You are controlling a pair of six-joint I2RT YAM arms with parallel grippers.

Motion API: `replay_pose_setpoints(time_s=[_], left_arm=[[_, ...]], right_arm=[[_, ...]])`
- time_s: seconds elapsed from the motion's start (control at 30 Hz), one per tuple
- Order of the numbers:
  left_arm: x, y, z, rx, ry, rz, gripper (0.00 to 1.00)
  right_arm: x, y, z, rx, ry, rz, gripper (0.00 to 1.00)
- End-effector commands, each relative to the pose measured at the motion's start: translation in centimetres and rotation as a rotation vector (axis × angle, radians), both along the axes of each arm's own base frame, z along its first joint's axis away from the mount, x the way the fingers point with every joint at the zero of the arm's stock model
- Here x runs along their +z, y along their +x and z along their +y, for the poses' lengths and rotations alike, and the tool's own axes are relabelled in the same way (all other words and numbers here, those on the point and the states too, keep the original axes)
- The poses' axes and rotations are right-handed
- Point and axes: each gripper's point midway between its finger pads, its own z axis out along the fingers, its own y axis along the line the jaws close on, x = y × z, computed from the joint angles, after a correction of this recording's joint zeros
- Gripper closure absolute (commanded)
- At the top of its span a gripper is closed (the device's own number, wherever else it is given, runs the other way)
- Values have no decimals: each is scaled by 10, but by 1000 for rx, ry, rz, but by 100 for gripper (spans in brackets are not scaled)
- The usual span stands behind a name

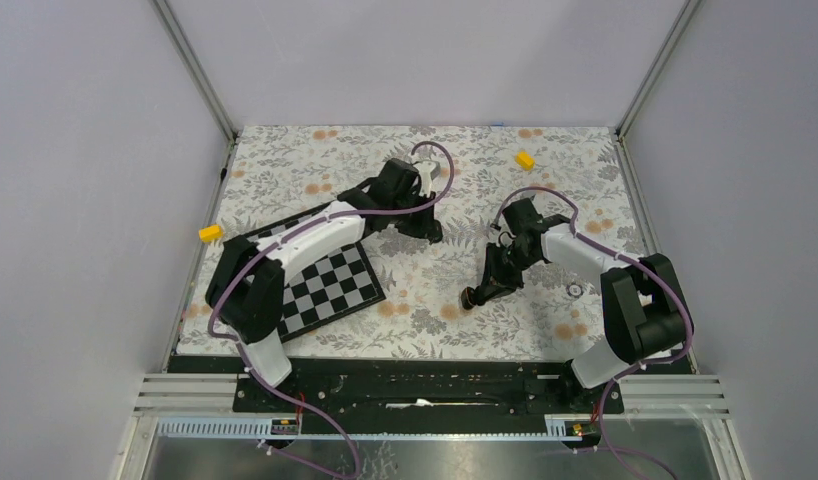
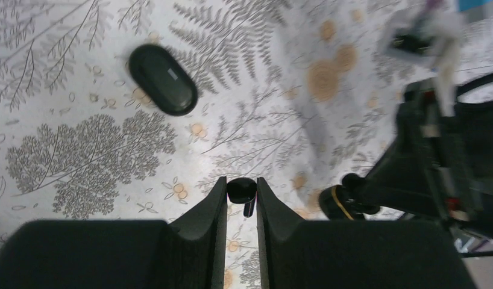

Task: Insert the wireless bluetooth earbuds into the charging case
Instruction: Pick up the right earbud from the center of the board, then insert the right earbud into the right side groove of the charging case.

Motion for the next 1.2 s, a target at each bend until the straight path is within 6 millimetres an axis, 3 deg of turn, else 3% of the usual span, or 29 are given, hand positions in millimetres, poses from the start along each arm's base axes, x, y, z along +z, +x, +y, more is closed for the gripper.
replay_pose_setpoints(time_s=[0.0,0.2,0.53,0.97,1.17], left_arm=[[53,1,-20,-53,-169,-109,82],[57,-30,-24,-195,-252,-117,82],[57,-62,-35,-278,-277,-118,82],[76,-72,-40,-253,-366,-186,80],[85,-72,-38,-177,-422,-224,80]], right_arm=[[2,-1,9,16,29,7,100],[3,0,10,17,34,3,100],[3,4,18,34,36,0,100],[36,56,33,0,-78,-213,100],[49,67,41,-53,-69,-310,100]])
